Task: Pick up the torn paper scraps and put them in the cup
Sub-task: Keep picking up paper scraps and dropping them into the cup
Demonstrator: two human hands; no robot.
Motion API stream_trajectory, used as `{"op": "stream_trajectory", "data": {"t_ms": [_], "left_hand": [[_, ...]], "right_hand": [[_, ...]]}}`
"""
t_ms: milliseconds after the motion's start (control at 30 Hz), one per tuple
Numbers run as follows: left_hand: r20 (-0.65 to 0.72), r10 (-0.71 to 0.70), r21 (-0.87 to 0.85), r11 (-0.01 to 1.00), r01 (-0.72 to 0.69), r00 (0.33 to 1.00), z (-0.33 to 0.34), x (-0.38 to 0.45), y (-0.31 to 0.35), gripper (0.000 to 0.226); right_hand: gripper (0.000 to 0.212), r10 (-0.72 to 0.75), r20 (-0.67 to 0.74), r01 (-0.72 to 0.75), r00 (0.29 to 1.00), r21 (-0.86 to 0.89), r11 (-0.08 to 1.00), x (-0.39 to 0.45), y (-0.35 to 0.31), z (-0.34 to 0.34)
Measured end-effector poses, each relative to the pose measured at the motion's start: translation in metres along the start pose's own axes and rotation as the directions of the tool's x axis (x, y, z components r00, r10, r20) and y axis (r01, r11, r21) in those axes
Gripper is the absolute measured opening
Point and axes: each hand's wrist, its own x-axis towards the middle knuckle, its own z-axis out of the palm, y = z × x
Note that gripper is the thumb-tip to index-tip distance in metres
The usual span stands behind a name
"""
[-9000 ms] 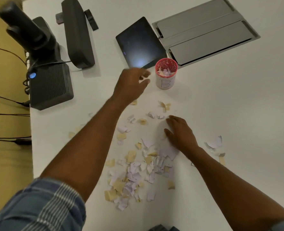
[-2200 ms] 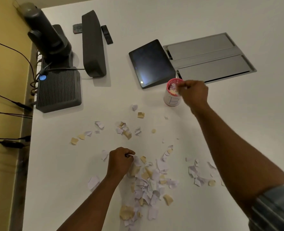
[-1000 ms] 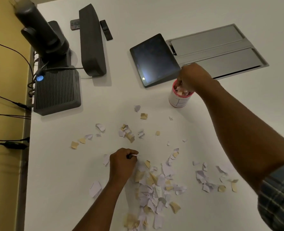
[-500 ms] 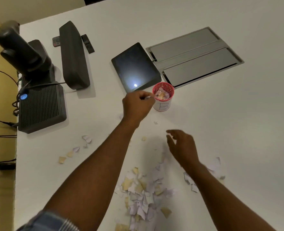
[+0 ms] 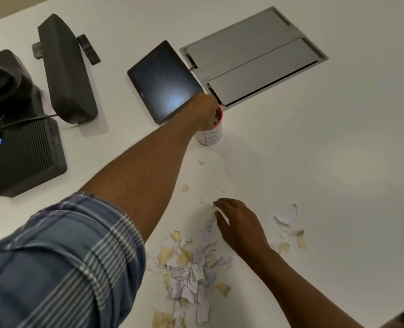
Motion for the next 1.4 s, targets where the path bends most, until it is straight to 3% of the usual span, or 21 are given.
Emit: {"op": "stream_trajectory", "data": {"t_ms": [167,300,433,533,667,833,1067,1200,1267,1400], "left_hand": [[-0.013,0.006,-0.100,0.995,-0.008,1.000,-0.012,-0.012,-0.009,0.034],[-0.203,-0.085,-0.284,0.959,0.024,0.975,-0.010,-0.060,-0.022,0.036],[-0.329,-0.214,-0.534,0.846,0.006,0.920,0.032,-0.147,-0.028,0.039],[-0.255,-0.314,-0.637,0.766,0.085,0.914,0.082,-0.218,-0.026,0.039],[-0.044,-0.338,-0.591,0.768,0.248,0.940,0.150,-0.298,-0.024,0.048],[0.048,-0.375,-0.586,0.740,0.330,0.926,0.198,-0.368,-0.010,0.057],[0.007,-0.395,-0.491,0.799,0.347,0.919,0.216,-0.409,0.011,0.092],[0.200,-0.395,-0.461,0.769,0.442,0.897,0.223,-0.412,0.020,0.114],[0.224,-0.369,-0.429,0.794,0.431,0.902,0.227,-0.411,0.022,0.114],[0.177,-0.360,-0.471,0.786,0.400,0.916,0.231,-0.406,0.022,0.092]], "right_hand": [[0.032,-0.055,0.073,0.058,0.996,-0.047,0.997,-0.001,0.000,0.006],[0.036,-0.046,0.089,0.051,0.995,-0.049,0.998,-0.003,-0.001,0.006],[0.048,-0.038,0.162,0.054,0.986,-0.098,0.994,-0.009,-0.005,0.007],[0.072,0.006,0.228,0.033,0.974,-0.167,0.985,-0.018,-0.012,0.011],[0.098,0.045,0.289,0.013,0.956,-0.196,0.980,-0.032,-0.024,0.018],[0.092,-0.021,0.387,0.107,0.922,-0.203,0.973,-0.055,-0.033,0.024],[0.081,-0.063,0.416,0.194,0.907,-0.280,0.940,-0.095,-0.033,0.031],[0.089,-0.007,0.461,0.174,0.887,-0.320,0.931,-0.108,-0.035,0.038],[0.091,-0.010,0.474,0.184,0.881,-0.323,0.928,-0.111,-0.038,0.040],[0.083,-0.082,0.496,0.279,0.864,-0.337,0.899,-0.112,-0.043,0.045]]}}
